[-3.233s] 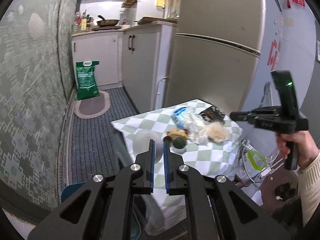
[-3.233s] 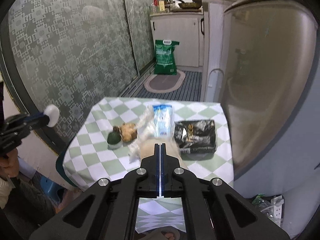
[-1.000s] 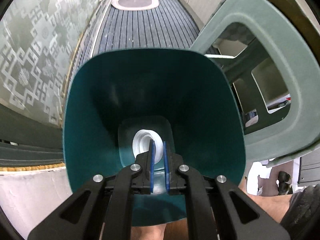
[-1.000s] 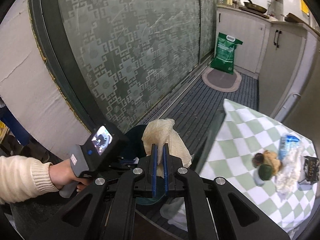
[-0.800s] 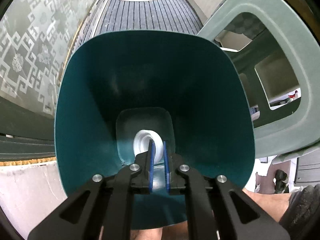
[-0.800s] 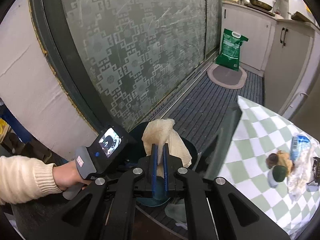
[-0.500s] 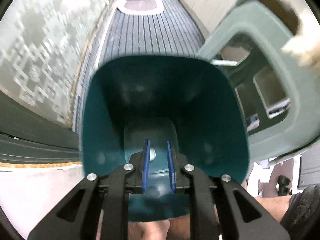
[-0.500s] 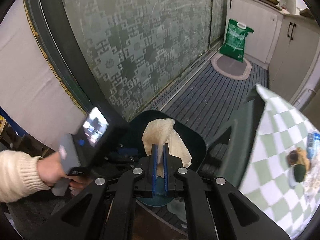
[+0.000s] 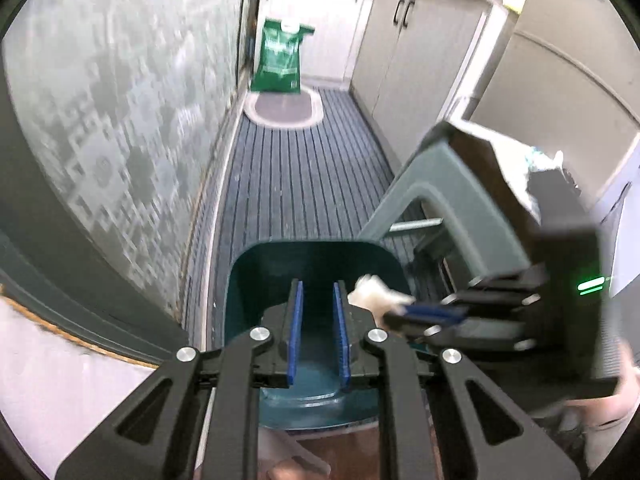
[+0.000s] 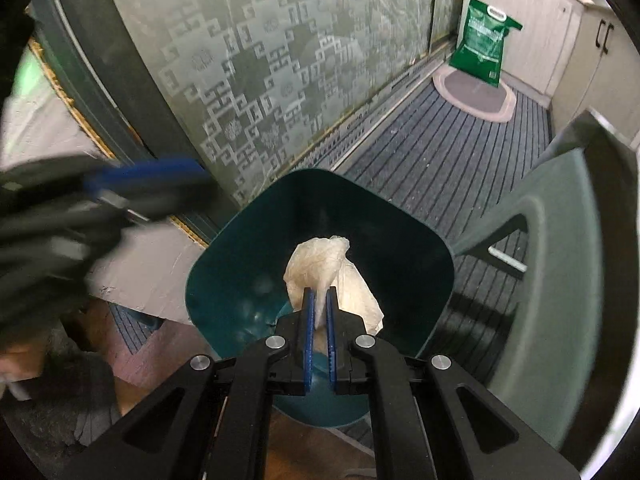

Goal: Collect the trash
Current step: 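Carry the cup and tissue over the teal bin with both tools, then open the left and right tools to drop cup and tissue into the bin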

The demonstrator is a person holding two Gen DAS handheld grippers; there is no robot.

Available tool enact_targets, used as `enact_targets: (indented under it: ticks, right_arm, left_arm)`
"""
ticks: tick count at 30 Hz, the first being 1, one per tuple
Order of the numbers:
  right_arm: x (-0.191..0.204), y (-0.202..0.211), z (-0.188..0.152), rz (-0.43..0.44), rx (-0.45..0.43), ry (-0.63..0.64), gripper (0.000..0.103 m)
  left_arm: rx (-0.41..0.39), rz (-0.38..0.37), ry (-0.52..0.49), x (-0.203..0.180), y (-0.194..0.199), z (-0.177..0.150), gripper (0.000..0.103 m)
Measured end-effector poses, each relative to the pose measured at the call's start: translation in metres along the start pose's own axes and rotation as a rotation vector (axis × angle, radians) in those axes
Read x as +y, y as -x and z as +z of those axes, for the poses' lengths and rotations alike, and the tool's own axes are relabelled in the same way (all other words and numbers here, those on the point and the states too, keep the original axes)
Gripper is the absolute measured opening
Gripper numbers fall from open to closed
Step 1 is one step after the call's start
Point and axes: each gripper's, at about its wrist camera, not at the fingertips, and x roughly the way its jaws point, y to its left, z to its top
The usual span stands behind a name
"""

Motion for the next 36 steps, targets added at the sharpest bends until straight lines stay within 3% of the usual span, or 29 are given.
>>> enact_targets:
  ticks: [3,8,19,22,24,25,36]
  right_arm:
    - [0.001,-0.014,-0.002,0.004,0.018,-0.008,0.005]
    - [-0.001,-0.045,-0.008,0.013,0.064,-0.037,0.005]
    - [-0.006,-0.110,-0.024,0.003,0.184,-0.059,0.008]
    - [-0.006,-0.120,-0.028,0.001,0.204,-0.060,0.019]
    - [-0.008,-0.123,-0.030,-0.015,0.210,-0.060,0.041]
    - [-0.008,-0.124,-0.030,-0.020,0.210,-0.062,0.044]
    - [0.002,-0.096,-0.023,-0.012,0.152,-0.026,0.045]
  left_arm:
    - [-0.048,-0.005,-0.011,-0.002,0.017,0.005,0.021]
    - [-0.118,-0.025,0.005,-0.005,0.039,0.011,0.042]
    - [-0.206,-0.021,-0.006,-0.008,0.066,0.016,0.049]
    - [-0.223,-0.028,-0.007,-0.008,0.072,0.018,0.049]
    - [-0.226,-0.031,-0.006,-0.008,0.073,0.018,0.050]
    - [-0.227,-0.034,-0.005,-0.009,0.074,0.019,0.050]
    - [-0.276,-0.045,0.002,-0.018,0.090,0.026,0.051]
